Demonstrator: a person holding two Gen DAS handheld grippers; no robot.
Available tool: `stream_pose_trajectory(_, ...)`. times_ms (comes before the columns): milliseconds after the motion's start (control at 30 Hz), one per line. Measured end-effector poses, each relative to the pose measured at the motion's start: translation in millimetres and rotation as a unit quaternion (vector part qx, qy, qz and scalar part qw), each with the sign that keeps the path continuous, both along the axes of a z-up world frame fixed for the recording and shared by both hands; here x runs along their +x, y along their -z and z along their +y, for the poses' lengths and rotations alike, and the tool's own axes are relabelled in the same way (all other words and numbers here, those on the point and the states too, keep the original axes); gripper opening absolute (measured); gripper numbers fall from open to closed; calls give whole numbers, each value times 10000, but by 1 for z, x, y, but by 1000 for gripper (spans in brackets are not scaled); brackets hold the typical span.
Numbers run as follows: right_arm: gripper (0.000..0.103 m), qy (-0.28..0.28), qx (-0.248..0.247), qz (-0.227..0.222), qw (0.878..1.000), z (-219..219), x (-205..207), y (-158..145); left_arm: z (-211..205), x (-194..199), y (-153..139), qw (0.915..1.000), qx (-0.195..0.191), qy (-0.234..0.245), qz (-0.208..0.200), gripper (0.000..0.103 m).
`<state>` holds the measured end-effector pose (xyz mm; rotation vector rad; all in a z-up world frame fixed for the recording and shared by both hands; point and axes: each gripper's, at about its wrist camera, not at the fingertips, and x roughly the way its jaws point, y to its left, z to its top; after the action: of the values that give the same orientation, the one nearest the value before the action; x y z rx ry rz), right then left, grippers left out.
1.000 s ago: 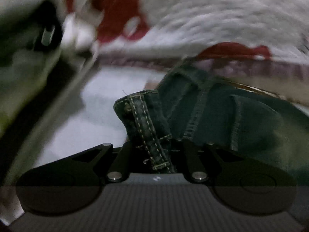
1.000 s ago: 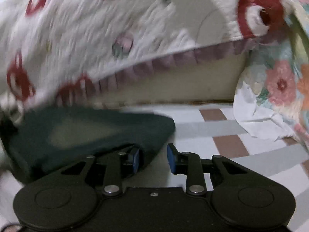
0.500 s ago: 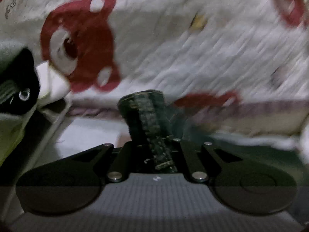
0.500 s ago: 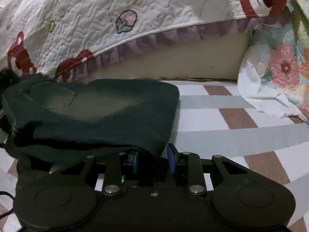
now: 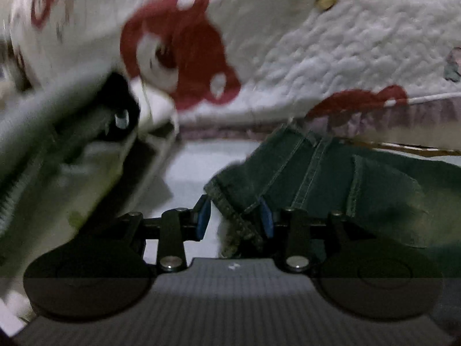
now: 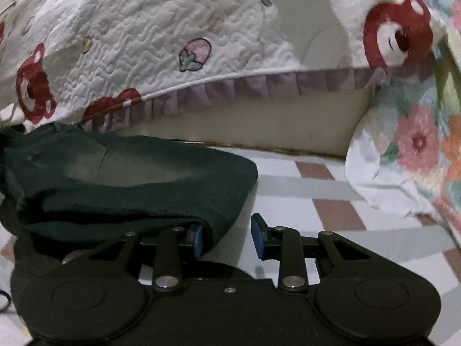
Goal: Fold clothes
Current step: 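Lay the folded jeans down and open both grippers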
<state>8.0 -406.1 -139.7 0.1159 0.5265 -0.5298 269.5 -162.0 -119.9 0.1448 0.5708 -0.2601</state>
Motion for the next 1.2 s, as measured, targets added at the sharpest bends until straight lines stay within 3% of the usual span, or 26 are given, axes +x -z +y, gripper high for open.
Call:
stream_pose_trajectory(133, 35, 85, 286, -34, 9995, -2, 0, 1, -25, -23, -19, 9947, -375, 743, -607, 37)
stream_pose_trajectory(167, 35, 102, 338, -101, 9993, -2, -2, -3, -36, -25, -16, 9912, -518, 1116, -484, 38)
stream_pose_trajectory(200, 35, 110, 315, -159, 9993, -2, -4, -8, -47, -23, -11, 9867, -704, 1452, -174, 38)
stream_pose_trajectory(267, 35, 70, -97, -217, 9997, 1, -2, -24, -61, -11, 17, 9773, -891, 1651, 989, 40)
stream_pose_trajectory(300, 35, 31, -264, -226, 9994, 1, 1, -30, -67, -4, 32, 9673, -967, 1715, 1596, 40)
stream_pose_trajectory(333, 36, 19, -300, -229, 9993, -2, 4, -35, -69, -2, 40, 9643, -948, 1739, 1758, 40)
stream_pose_trajectory(467, 37, 254, 440, -449, 9977, -17, 8, -35, -76, -1, 42, 9650, -586, 1842, 1771, 40)
stream_pose_trajectory(633, 39, 812, 1845, -598, 9777, -31, -1, -7, -81, -2, 44, 9669, -519, 1841, 1686, 41)
stream_pose_trajectory(833, 43, 926, 1950, -640, 9743, -33, -2, 0, -80, 5, 43, 9589, -312, 2235, 1719, 41)
stream_pose_trajectory(933, 43, 901, 1991, -677, 9735, -34, 0, 2, -70, 14, 44, 9549, -711, 2124, 1949, 41)
stream_pose_trajectory(1033, 42, 953, 2052, -533, 9726, -34, 6, 10, -78, 6, 44, 9587, -422, 2181, 1777, 41)
stream_pose_trajectory(1100, 43, 1171, 2299, -474, 9650, -38, 9, 19, -80, 1, 44, 9601, -243, 2269, 1615, 41)
stream_pose_trajectory(1200, 44, 1138, 2463, -445, 9615, -41, 18, 33, -70, 3, 51, 9581, -461, 2399, 1495, 41)
